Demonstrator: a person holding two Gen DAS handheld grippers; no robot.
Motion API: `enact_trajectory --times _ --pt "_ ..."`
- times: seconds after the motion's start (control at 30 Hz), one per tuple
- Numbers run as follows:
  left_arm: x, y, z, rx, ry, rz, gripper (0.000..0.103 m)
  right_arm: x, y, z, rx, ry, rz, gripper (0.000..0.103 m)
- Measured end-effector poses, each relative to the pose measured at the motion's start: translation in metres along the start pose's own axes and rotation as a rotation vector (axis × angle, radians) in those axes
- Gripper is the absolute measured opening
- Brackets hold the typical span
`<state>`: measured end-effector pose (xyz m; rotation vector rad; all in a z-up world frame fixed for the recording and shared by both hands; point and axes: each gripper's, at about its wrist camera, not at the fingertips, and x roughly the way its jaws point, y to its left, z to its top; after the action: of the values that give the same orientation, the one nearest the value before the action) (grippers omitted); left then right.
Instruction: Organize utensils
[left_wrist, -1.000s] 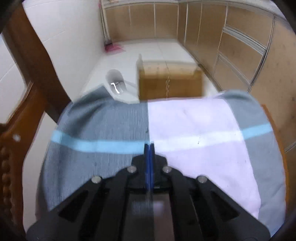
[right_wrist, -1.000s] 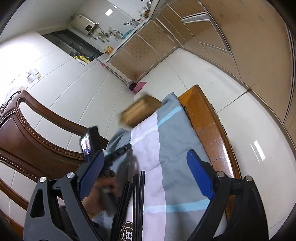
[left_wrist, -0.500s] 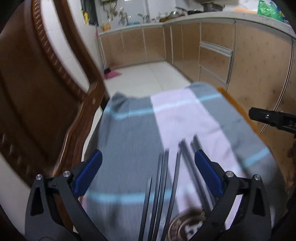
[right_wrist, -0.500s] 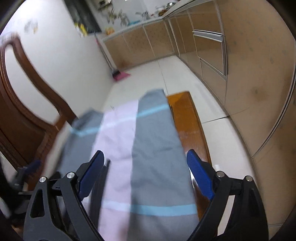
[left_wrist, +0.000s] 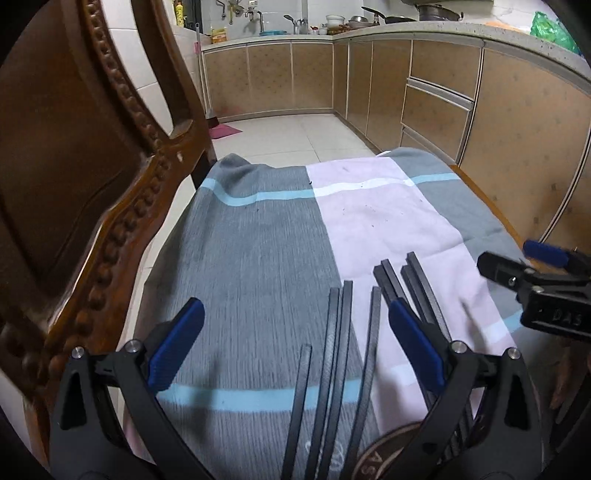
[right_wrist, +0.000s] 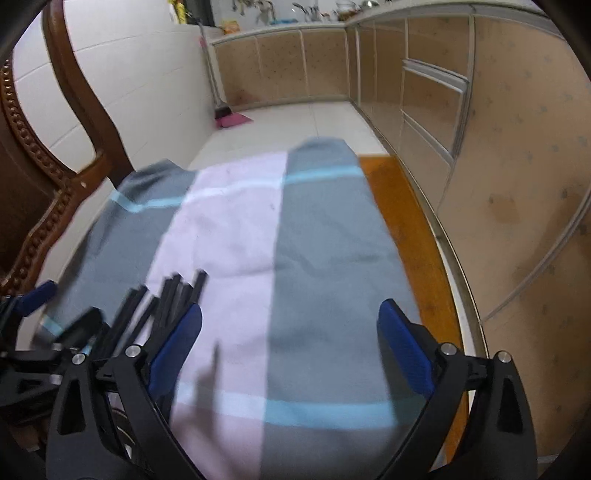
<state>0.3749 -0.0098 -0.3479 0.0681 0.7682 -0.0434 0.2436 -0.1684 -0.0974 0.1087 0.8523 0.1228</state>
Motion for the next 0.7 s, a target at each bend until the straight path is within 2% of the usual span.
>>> enact_trajectory --times 0.1,0.2,0.27,0.4,0.53,0.7 --pt "0.001 0.004 0.005 -0.015 -0.004 0.025 0.099 0.01 0.002 0.003 -0.027 -0.004 -0.033 0.097" --pt "0.004 0.011 0.021 -0.04 0.02 0.031 0.099 0.017 -0.006 0.006 0.046 0.037 0.009 0.097" --pt "0.005 0.009 0.019 -0.041 0.04 0.014 0.099 0.016 -0.004 0.006 0.043 0.038 0.024 0.097" --pt "-0.017 0.001 0.023 -0.032 -0.001 0.072 0.099 0.01 0.003 0.003 0.018 0.036 0.032 0.097" --pt "-0.044 -0.007 0.018 -0.031 -0.039 0.079 0.099 0.0 0.002 0.001 0.007 0.009 0.018 0.097" --pt "-0.046 -0.007 0.008 -0.034 -0.058 0.094 0.099 -0.006 -0.008 -0.001 0.032 0.003 0.005 0.097"
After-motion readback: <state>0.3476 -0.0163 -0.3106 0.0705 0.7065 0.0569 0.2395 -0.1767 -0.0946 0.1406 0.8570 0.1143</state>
